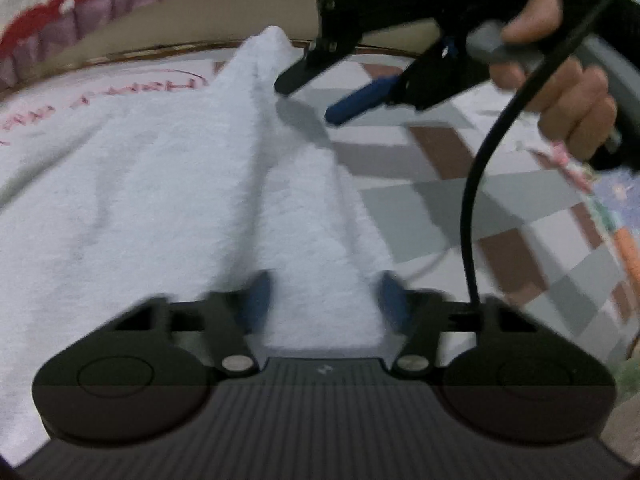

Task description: Fold clothes

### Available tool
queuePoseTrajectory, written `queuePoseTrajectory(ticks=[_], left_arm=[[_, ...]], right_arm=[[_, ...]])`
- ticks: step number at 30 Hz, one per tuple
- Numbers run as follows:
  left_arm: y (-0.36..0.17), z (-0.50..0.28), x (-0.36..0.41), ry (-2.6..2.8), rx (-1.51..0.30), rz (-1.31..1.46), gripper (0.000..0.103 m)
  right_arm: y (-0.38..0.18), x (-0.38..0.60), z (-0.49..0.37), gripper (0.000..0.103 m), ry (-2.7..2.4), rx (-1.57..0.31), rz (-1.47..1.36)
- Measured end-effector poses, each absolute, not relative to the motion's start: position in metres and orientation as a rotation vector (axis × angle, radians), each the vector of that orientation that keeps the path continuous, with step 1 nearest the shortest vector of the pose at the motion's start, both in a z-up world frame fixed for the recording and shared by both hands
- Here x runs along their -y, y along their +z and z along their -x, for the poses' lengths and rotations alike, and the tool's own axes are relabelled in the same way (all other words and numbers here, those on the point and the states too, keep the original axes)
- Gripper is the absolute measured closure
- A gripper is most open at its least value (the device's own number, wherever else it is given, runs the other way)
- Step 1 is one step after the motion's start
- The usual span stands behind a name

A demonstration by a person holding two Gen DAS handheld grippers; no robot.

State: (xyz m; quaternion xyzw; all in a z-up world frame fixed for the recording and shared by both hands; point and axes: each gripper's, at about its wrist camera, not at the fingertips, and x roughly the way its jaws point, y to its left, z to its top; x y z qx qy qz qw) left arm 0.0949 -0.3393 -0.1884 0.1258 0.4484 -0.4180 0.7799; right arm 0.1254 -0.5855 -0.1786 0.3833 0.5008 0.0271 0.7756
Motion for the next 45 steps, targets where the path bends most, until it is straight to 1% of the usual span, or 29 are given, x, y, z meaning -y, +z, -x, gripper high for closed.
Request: queuePoseTrajectory(ticks=[1,2,3,8,12,16,19,20,21,22,26,31,33,34,37,38,39,43,45], left_arm=[[-0.186,-0.093,0.336,-0.907,-0.964,-0.265,0.093],[-0.185,-0.093,0.331,-0.907,-0.968,-0.235,0.097],[-0.183,-0.092,0.327,-0.896,-0.967,-0.211,0.100],[-0.169,-0.084,0.306,-0.852,-0.910,-0.111,0.100],[-0.160,-0.081,0.294,-0.871,-0.907,-0.041,0.100],[-0.170,-0.082,0.305,-0.882,-0.946,-0.063,0.100],[-0.180,-0.083,0.311,-0.852,-1.001,-0.115,0.094],[-0.184,-0.085,0.314,-0.828,-1.031,-0.142,0.082],[-0.187,-0.088,0.315,-0.814,-1.048,-0.153,0.078],[-0.187,-0.090,0.314,-0.818,-1.052,-0.137,0.077],[-0.188,-0.095,0.311,-0.855,-1.073,-0.063,0.057],[-0.190,-0.095,0.316,-0.881,-1.054,-0.018,0.052],[-0.189,-0.094,0.320,-0.878,-1.021,-0.010,0.044],[-0.189,-0.092,0.323,-0.876,-1.008,-0.019,0.042],[-0.187,-0.086,0.336,-0.882,-0.982,-0.099,0.033],[-0.187,-0.083,0.341,-0.887,-0.972,-0.133,0.028],[-0.187,-0.080,0.345,-0.888,-0.963,-0.166,0.025],[-0.188,-0.072,0.354,-0.863,-0.931,-0.249,0.025],[-0.187,-0.074,0.348,-0.839,-0.933,-0.222,0.029]], right_arm=[[-0.176,0.586,-0.127,0.053,0.064,-1.065,-0.822],[-0.175,0.585,-0.128,0.053,0.076,-1.058,-0.821],[-0.176,0.583,-0.130,0.053,0.086,-1.062,-0.817],[-0.175,0.573,-0.136,0.053,0.073,-1.078,-0.727],[-0.171,0.583,-0.133,0.052,0.027,-1.030,-0.745],[-0.177,0.592,-0.130,0.052,0.028,-1.015,-0.848],[-0.182,0.592,-0.128,0.052,0.020,-1.028,-0.914],[-0.182,0.592,-0.128,0.052,0.012,-1.033,-0.930],[-0.183,0.592,-0.128,0.052,0.004,-1.036,-0.943],[-0.182,0.590,-0.128,0.052,-0.003,-1.031,-0.940],[-0.180,0.587,-0.134,0.051,-0.013,-1.014,-0.914],[-0.181,0.578,-0.145,0.051,0.008,-1.023,-0.869],[-0.183,0.573,-0.149,0.051,0.012,-1.033,-0.858],[-0.184,0.572,-0.150,0.051,0.007,-1.040,-0.869],[-0.186,0.568,-0.152,0.050,0.010,-1.051,-0.899],[-0.185,0.566,-0.153,0.049,0.013,-1.050,-0.901],[-0.184,0.566,-0.154,0.049,0.015,-1.048,-0.903],[-0.181,0.570,-0.151,0.049,0.021,-1.030,-0.906],[-0.181,0.574,-0.149,0.049,0.020,-1.025,-0.921]])
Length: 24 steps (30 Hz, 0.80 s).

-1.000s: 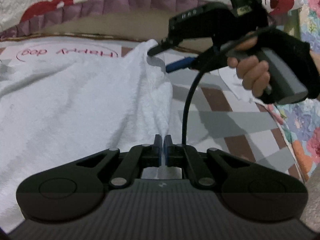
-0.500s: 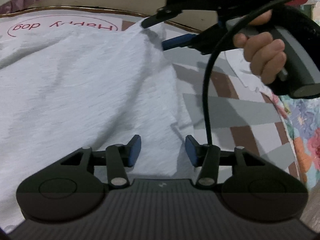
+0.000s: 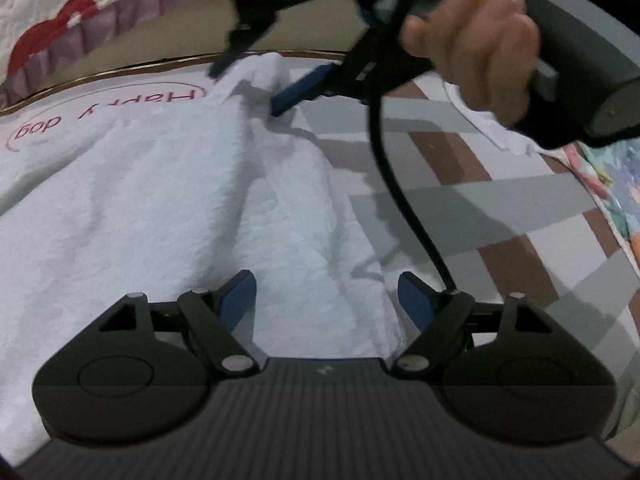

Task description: Fold clothes

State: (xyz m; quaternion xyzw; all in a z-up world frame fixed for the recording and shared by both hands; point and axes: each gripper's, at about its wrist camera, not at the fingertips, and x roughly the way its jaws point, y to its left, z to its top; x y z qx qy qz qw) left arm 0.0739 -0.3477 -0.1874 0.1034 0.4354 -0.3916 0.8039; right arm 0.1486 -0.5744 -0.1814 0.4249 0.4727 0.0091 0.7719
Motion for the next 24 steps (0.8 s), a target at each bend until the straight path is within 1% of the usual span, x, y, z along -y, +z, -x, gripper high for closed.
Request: queuePoseTrajectory(ticks=[1,3,4,5,6,8,10,12,13,14,15,16,17,18,22,24], left_arm=[[-0.187,-0.076,0.343,-0.822,-0.938,-0.199,0.031],[-0.187,-0.080,0.337,-0.802,-0.949,-0.183,0.045],[-0.187,-0.082,0.334,-0.795,-0.955,-0.181,0.048],[-0.187,-0.081,0.335,-0.792,-0.951,-0.206,0.053],[-0.187,-0.076,0.340,-0.794,-0.933,-0.267,0.056],[-0.187,-0.068,0.347,-0.785,-0.913,-0.328,0.056],[-0.186,-0.067,0.348,-0.769,-0.915,-0.317,0.055],[-0.185,-0.069,0.349,-0.764,-0.923,-0.293,0.046],[-0.185,-0.069,0.350,-0.768,-0.926,-0.292,0.043],[-0.185,-0.068,0.351,-0.773,-0.927,-0.300,0.041],[-0.185,-0.066,0.353,-0.775,-0.919,-0.317,0.043],[-0.184,-0.062,0.355,-0.775,-0.901,-0.344,0.046],[-0.182,-0.058,0.356,-0.784,-0.876,-0.366,0.078],[-0.180,-0.054,0.356,-0.807,-0.848,-0.378,0.098],[-0.167,-0.041,0.347,-0.797,-0.771,-0.402,0.099],[-0.158,-0.041,0.335,-0.780,-0.762,-0.355,0.099]], right_arm=[[-0.182,0.576,-0.148,0.049,0.021,-1.024,-0.928],[-0.182,0.578,-0.147,0.049,0.022,-1.021,-0.935],[-0.182,0.579,-0.146,0.049,0.024,-1.020,-0.938],[-0.183,0.578,-0.147,0.049,0.029,-1.021,-0.939],[-0.183,0.578,-0.148,0.049,0.033,-1.023,-0.939],[-0.184,0.576,-0.149,0.049,0.032,-1.039,-0.926],[-0.184,0.573,-0.150,0.049,0.030,-1.050,-0.907],[-0.184,0.571,-0.150,0.049,0.037,-1.055,-0.894],[-0.184,0.571,-0.150,0.049,0.036,-1.055,-0.891],[-0.183,0.571,-0.151,0.049,0.033,-1.054,-0.887],[-0.183,0.571,-0.151,0.049,0.024,-1.053,-0.885],[-0.183,0.572,-0.151,0.049,0.015,-1.052,-0.881],[-0.183,0.572,-0.152,0.049,0.005,-1.053,-0.869],[-0.183,0.573,-0.153,0.049,-0.004,-1.054,-0.856],[-0.183,0.578,-0.155,0.049,0.007,-1.073,-0.820],[-0.184,0.587,-0.150,0.049,0.001,-1.055,-0.879]])
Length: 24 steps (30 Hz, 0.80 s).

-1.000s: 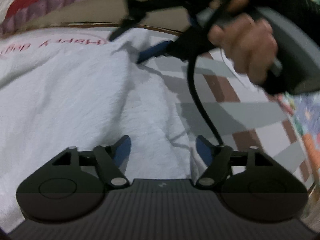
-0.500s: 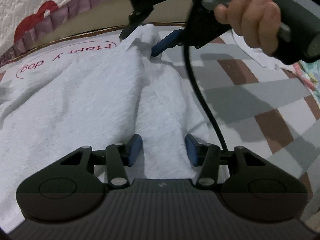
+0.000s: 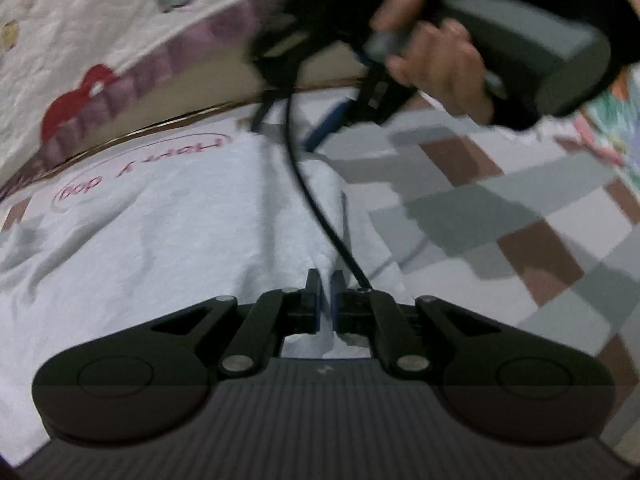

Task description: Fold clothes

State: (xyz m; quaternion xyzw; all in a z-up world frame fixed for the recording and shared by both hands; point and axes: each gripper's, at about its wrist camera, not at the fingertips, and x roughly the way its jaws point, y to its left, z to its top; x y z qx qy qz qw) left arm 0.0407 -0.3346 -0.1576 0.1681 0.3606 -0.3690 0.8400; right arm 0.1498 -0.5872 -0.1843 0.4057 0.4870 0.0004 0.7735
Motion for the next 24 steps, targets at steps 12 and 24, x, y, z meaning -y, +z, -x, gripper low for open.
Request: queuePoseTrajectory(ticks=[12,24], left_arm=[[-0.151,-0.038,0.321,-0.780,-0.734,-0.324,0.099],[-0.141,-0.046,0.304,-0.860,-0.719,-0.162,0.099]], right_arm=[[-0.187,0.583,-0.151,0.048,0.012,-1.057,-0.920],[-0.145,0.568,-0.169,0.089,0.327,-0.866,-0.855]])
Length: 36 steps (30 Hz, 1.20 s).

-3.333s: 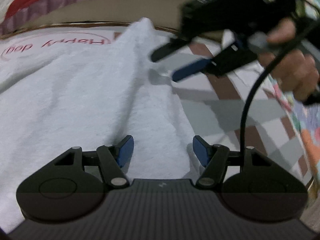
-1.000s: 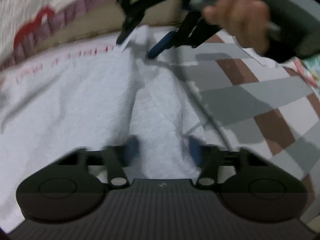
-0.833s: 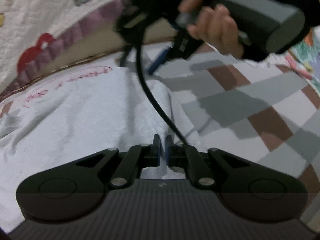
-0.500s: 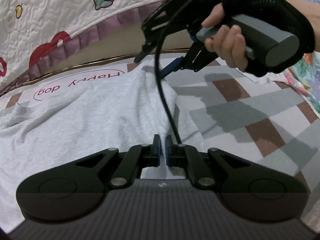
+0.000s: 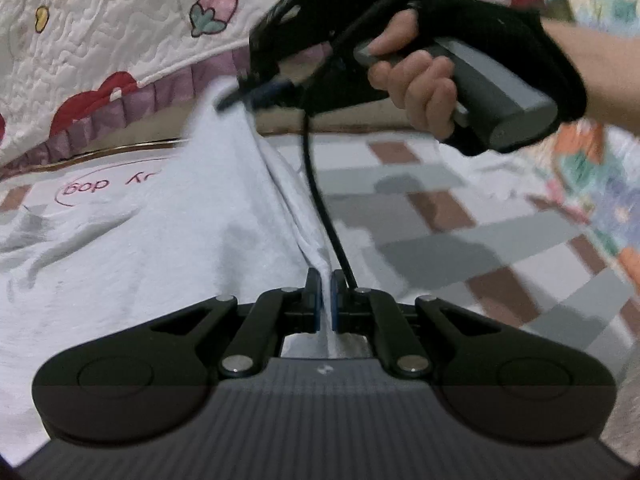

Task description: Fold clothes

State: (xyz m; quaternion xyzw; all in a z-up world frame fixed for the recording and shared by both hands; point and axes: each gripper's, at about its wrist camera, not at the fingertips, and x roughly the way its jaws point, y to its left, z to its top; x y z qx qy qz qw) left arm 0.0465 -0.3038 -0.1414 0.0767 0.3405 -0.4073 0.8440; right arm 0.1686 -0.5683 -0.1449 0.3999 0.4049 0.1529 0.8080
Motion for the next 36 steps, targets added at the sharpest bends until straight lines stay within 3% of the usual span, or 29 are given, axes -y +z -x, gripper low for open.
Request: queuePoseTrajectory(ticks=[10,14,19,20,22,23,24,27,31,36], left_arm=[[-0.188,-0.090,0.313,-0.970,-1.035,0.079,0.098],[-0.192,-0.089,0.319,-1.018,-1.057,0.087,0.098],[-0.197,-0.086,0.324,-1.090,-1.115,0.097,0.097],[-0.192,-0.084,0.321,-1.094,-1.104,0.086,0.095],[-0.182,-0.082,0.312,-1.103,-1.081,0.070,0.081],[-0.174,-0.083,0.302,-1.108,-1.067,0.069,0.061],[-0.164,-0.084,0.289,-1.109,-1.056,0.066,0.050],[-0.143,-0.084,0.237,-1.124,-1.064,0.067,0.045],[-0.134,-0.098,0.153,-0.963,-0.986,-0.031,0.045],[-0.136,-0.168,0.101,-0.697,-0.802,-0.212,0.042]], right_arm=[[-0.191,0.584,-0.169,0.085,0.138,-0.988,-0.759],[-0.183,0.580,-0.169,0.093,0.081,-0.975,-0.654],[-0.180,0.564,-0.174,0.095,0.000,-0.993,-0.455],[-0.183,0.561,-0.175,0.095,-0.016,-1.007,-0.435],[-0.184,0.557,-0.177,0.094,-0.045,-1.015,-0.407],[-0.181,0.555,-0.176,0.091,-0.054,-1.012,-0.369],[-0.178,0.553,-0.176,0.088,-0.063,-1.009,-0.330],[-0.171,0.555,-0.172,0.075,-0.088,-0.988,-0.291],[-0.165,0.563,-0.166,0.072,-0.060,-0.946,-0.342],[-0.165,0.571,-0.166,0.063,-0.014,-0.929,-0.459]])
